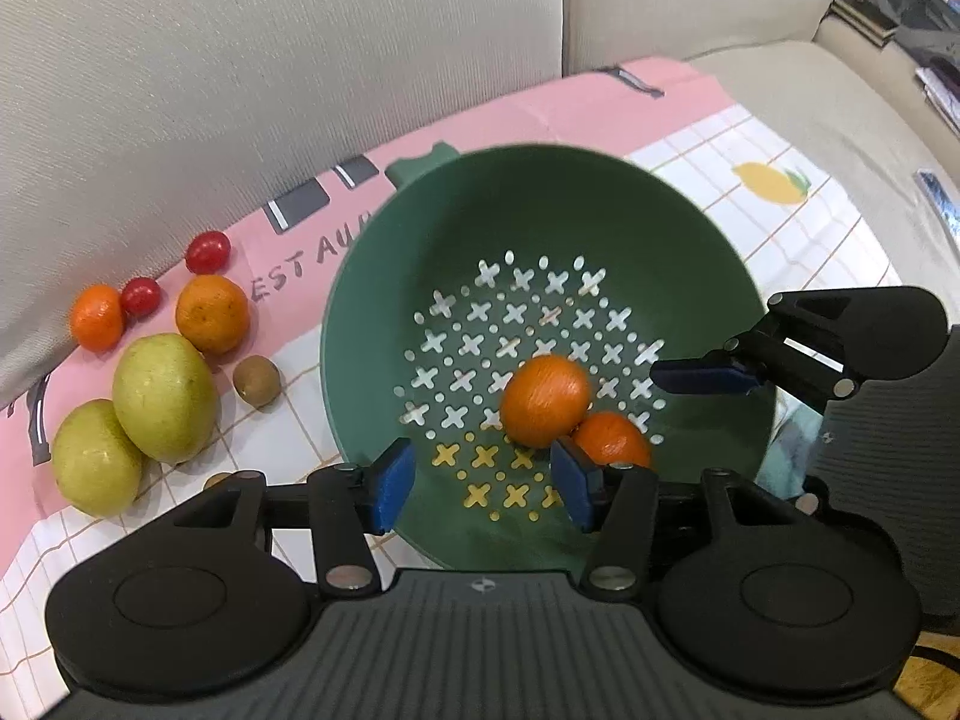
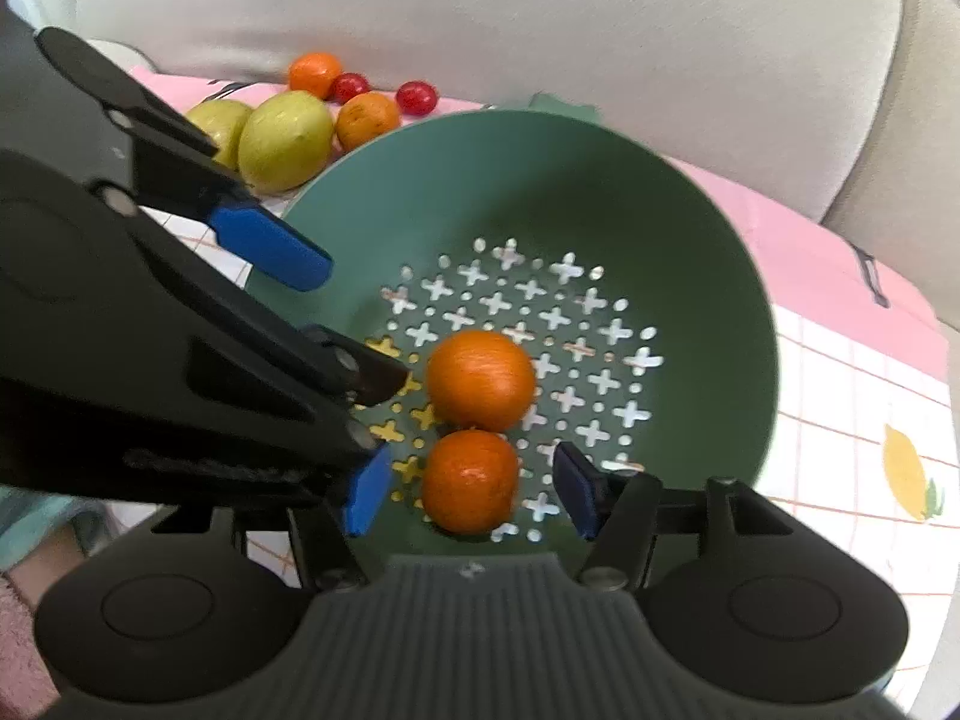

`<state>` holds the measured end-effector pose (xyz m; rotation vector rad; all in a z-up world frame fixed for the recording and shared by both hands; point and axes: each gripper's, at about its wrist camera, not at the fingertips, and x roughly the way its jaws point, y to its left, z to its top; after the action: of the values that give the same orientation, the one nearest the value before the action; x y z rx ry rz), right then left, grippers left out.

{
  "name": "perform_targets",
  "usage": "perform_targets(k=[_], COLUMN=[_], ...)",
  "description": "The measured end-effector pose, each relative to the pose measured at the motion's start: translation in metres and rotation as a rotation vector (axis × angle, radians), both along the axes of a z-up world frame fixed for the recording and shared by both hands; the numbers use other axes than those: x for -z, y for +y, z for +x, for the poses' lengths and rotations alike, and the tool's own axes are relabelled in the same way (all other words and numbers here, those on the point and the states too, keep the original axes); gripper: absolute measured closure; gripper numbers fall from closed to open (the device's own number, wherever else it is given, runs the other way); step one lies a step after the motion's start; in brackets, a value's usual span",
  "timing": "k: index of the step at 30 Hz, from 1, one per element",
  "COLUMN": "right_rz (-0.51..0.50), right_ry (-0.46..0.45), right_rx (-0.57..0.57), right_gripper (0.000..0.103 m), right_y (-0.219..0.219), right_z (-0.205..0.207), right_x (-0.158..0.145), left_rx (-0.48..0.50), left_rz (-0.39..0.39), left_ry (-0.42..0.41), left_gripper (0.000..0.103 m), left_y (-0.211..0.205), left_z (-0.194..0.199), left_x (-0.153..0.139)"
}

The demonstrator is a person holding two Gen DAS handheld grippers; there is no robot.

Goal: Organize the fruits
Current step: 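Open both tools to drop the tangerines into the colander, then move both tools back toward the two green pears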

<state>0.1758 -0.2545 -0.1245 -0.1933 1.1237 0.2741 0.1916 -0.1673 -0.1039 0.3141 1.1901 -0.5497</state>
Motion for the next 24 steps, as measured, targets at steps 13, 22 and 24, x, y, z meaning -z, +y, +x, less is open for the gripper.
perform_targets(k=[13, 22, 24], right_rz=[0.001, 0.002, 0.01], right_ry=[-0.078, -0.126, -0.141], right_rx=[0.105, 0.063, 0.059], right_gripper=[0.034, 0.027, 0.027], right_y=[0.001, 0.036, 0.042], right_z=[-0.015, -0.028, -0.029], right_x=[-0.018, -0.031, -0.035], left_rx=[-0.06, -0.151, -0.177], left_rz=[-0.044, -0.062, -0.07], left_ry=[-0.074, -0.099, -0.108], left_gripper=[0.041, 0.041, 0.041], left_y=[0.025, 0.07, 0.079], left_z=[-0.017, -0.029, -0.03], left_x=[-0.028, -0.038, -0.041])
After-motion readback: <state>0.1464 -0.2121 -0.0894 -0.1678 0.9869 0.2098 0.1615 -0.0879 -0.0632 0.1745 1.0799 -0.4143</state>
